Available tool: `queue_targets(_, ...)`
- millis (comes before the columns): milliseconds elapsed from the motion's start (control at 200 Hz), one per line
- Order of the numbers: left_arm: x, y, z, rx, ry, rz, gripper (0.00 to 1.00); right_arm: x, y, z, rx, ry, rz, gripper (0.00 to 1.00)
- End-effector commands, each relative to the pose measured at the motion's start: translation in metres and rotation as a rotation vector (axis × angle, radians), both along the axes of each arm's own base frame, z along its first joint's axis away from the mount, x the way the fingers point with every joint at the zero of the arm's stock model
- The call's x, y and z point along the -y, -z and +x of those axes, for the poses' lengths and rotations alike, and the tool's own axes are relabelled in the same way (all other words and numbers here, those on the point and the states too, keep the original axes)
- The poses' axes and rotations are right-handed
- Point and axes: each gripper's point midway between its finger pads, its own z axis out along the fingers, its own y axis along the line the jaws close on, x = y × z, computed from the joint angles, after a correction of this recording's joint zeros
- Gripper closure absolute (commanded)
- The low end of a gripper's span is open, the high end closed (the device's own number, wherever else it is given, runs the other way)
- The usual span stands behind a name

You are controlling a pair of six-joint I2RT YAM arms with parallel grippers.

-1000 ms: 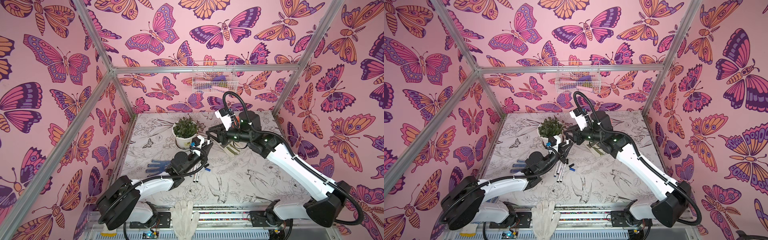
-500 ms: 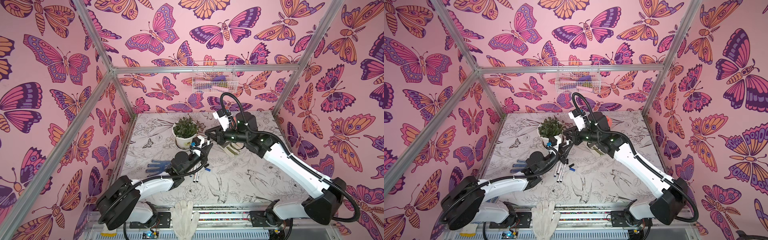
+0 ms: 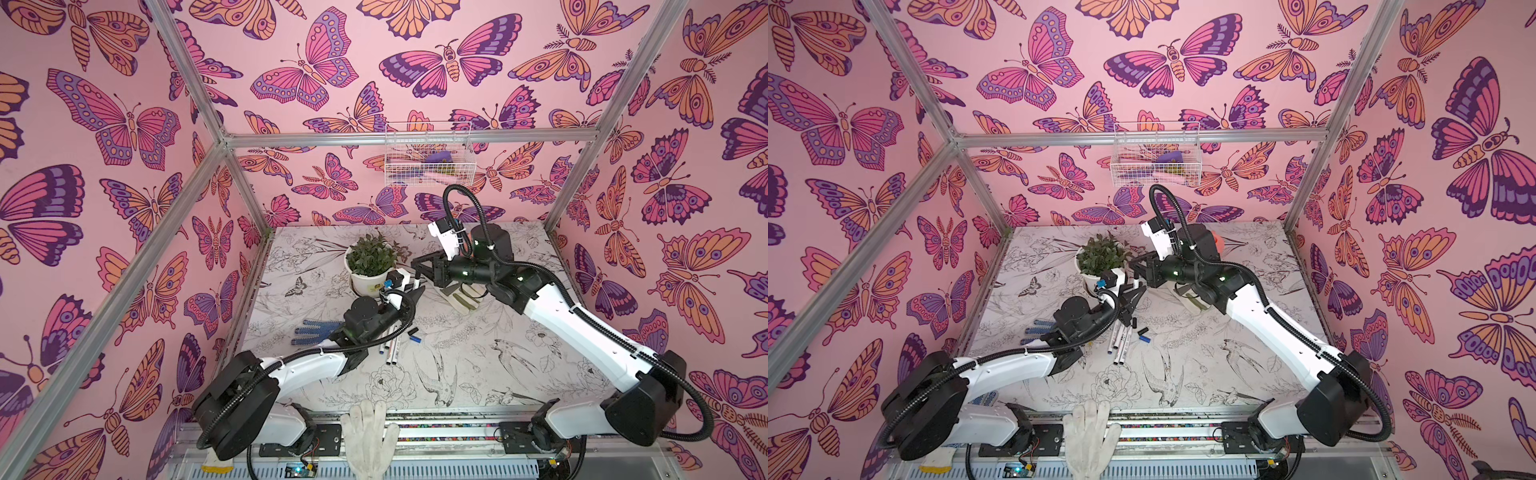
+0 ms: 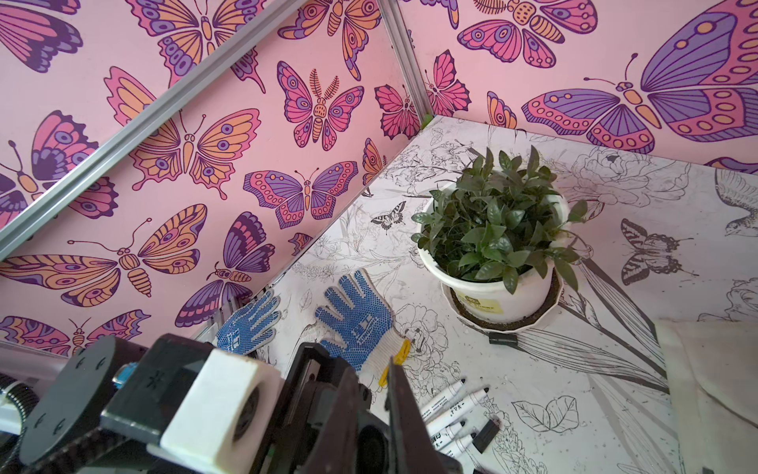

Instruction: Insert the pens into the pen caps

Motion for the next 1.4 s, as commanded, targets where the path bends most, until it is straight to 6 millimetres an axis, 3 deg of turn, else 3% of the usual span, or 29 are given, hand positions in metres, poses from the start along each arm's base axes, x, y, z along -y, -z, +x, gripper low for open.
queue_targets(0,-0.023,-0.132,-0.003,0.284,-0.01,-0.295,1.0,0.008,0.095,-0.03,-0.319,-0.059,-0.211,0.9)
queue_targets(140,-0.038,-0.162,0.006,0.307,0.016,-0.402,1.0,0.012,0.122,-0.035,-0.424,-0.067,-0.277,0.94)
queue_targets(175,-0.043,-0.168,0.009,0.303,0.02,-0.432,1.0,0.012,0.139,-0.035,-0.469,-0.061,-0.313,0.95)
queue_targets(436,-0.071,-0.198,0.024,0.362,-0.048,-0.503,1.0,0.028,0.17,-0.043,-0.633,-0.058,-0.379,1.0)
queue_targets(626,-0.074,-0.213,0.026,0.446,-0.109,-0.394,1.0,0.04,0.185,-0.058,-0.671,-0.083,-0.445,1.0)
queue_targets(986,-0.09,-0.238,0.035,0.495,-0.178,-0.462,1.0,0.056,0.2,-0.07,-0.674,-0.084,-0.557,1.0)
queue_targets(1057,-0.088,-0.234,0.037,0.47,-0.169,-0.466,1.0,0.053,0.194,-0.068,-0.675,-0.089,-0.517,1.0)
queue_targets(1122,-0.073,-0.221,0.033,0.433,-0.099,-0.432,1.0,0.048,0.178,-0.057,-0.691,-0.077,-0.386,1.0)
queue_targets(1267,-0.031,-0.163,0.012,0.271,0.089,-0.352,1.0,0.045,0.134,-0.022,-0.679,-0.045,-0.087,1.0)
queue_targets(1327,-0.019,-0.135,0.004,0.191,0.134,-0.34,1.0,0.044,0.116,-0.02,-0.641,-0.052,-0.042,1.0)
queue_targets(1397,-0.007,-0.103,-0.006,0.12,0.159,-0.308,1.0,0.041,0.108,-0.019,-0.63,-0.066,-0.021,1.0)
